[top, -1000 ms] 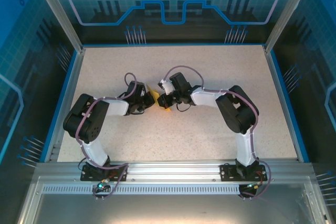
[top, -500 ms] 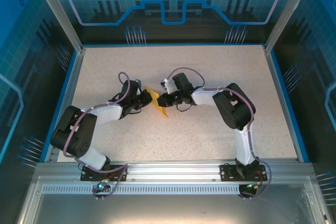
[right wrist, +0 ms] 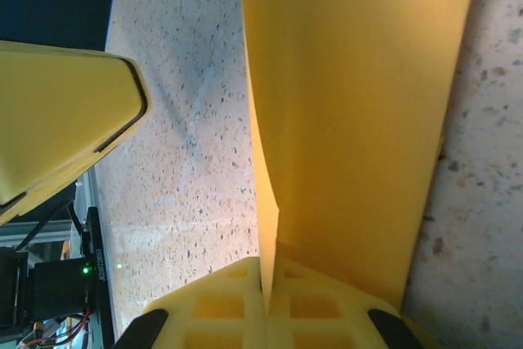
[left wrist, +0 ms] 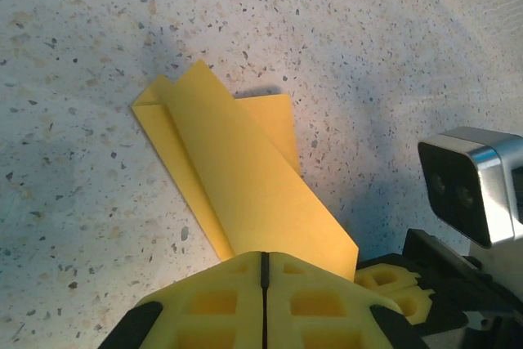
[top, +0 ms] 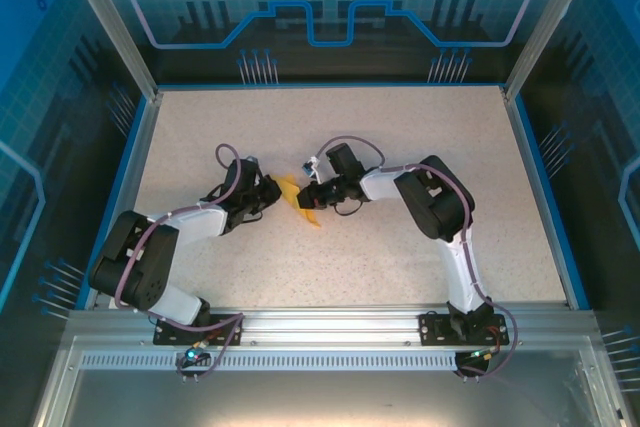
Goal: Fold a paper plane with a square sheet of paper (pick it up from the middle)
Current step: Fold the wing for the fifth time at the center of the table.
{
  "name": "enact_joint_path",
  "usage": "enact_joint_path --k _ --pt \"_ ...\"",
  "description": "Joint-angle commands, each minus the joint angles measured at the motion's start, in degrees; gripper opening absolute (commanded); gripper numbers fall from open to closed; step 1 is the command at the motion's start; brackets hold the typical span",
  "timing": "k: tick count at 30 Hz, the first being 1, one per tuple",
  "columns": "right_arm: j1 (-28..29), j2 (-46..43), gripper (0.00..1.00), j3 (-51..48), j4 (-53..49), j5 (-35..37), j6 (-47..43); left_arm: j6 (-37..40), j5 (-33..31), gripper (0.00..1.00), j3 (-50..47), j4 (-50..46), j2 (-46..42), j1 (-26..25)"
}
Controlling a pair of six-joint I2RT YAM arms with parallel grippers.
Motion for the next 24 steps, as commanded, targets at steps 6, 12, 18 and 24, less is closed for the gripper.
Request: enact_joint_path --k 6,12,18,24 --pt "-1.61 3.01 0.01 2.80 -3.89 -3.06 1.93 -0.55 1.76 0.09 -0.09 2.98 0.16 0.36" --pt "-1.89 4.69 0.01 4.31 -6.31 -5.56 1.97 -0.75 3.10 0.09 0.65 4.14 2.02 0.33" --pt "-2.05 6.69 0.02 6.82 -10.05 -8.60 -1.17 -0.82 3.39 0.09 1.23 4.62 3.48 0.34" --pt "-2.03 6.96 0.04 10.01 -18.50 -6.08 -6.97 -0.86 3.25 0.09 1.34 4.96 4.23 0.33"
